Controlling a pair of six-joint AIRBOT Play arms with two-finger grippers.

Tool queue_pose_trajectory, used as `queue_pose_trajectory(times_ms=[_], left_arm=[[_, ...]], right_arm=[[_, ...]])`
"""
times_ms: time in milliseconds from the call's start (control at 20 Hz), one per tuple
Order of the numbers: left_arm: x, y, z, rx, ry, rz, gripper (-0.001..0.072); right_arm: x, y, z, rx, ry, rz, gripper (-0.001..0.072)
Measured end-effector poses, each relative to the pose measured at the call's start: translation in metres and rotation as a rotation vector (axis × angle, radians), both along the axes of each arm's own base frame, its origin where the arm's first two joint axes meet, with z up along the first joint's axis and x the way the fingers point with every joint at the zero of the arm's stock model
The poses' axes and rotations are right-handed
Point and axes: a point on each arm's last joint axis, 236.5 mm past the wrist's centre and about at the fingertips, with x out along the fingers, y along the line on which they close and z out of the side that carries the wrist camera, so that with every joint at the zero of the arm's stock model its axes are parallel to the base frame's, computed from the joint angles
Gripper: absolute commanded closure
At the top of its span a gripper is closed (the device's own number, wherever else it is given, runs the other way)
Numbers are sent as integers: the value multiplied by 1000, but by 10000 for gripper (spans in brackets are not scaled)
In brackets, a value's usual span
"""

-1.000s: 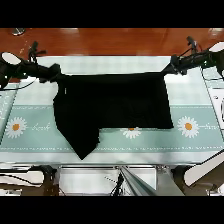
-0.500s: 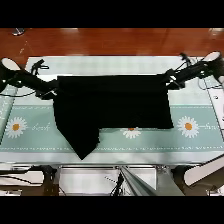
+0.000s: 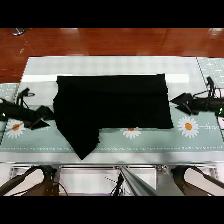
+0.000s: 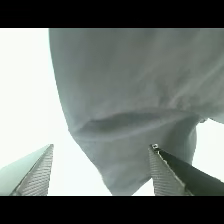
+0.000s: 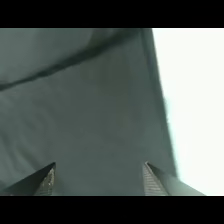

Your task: Fold the shirts.

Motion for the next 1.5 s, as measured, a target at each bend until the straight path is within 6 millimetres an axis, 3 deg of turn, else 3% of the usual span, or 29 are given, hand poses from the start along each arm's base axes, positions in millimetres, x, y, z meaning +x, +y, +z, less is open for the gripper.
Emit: queue_pose_trajectory(times_ms=[200, 550, 850, 900, 1000, 1100, 1200, 1350, 1500], left_arm=[[-17, -17, -16, -58, -6, 47, 6], [-30, -29, -37, -71, 0, 75, 7], [-30, -73, -49, -144, -37, 88, 11], [-31, -78, -50, -148, -45, 77, 63], [-34, -81, -56, -129, -62, 34, 695], [-41, -85, -57, -128, -67, -20, 687], [-46, -91, -53, -156, -64, -49, 687], [-50, -98, -49, -184, -62, -76, 686], [-51, -100, -47, -196, -64, -84, 685]], right_arm=[[-22, 15, -8, 43, -23, -42, 89], [-28, 25, -6, 84, -39, -53, 89], [-30, 27, -5, 98, -34, -55, 89], [-29, 22, -4, 96, -35, -72, 89], [-22, 1, -1, 80, -43, -135, 89], [-24, -25, -4, 49, -23, -204, 89], [-41, -46, -19, 3, 69, -249, 89], [-78, -48, -42, -46, 234, -224, 90], [-95, -33, -51, -71, 310, -150, 90]])
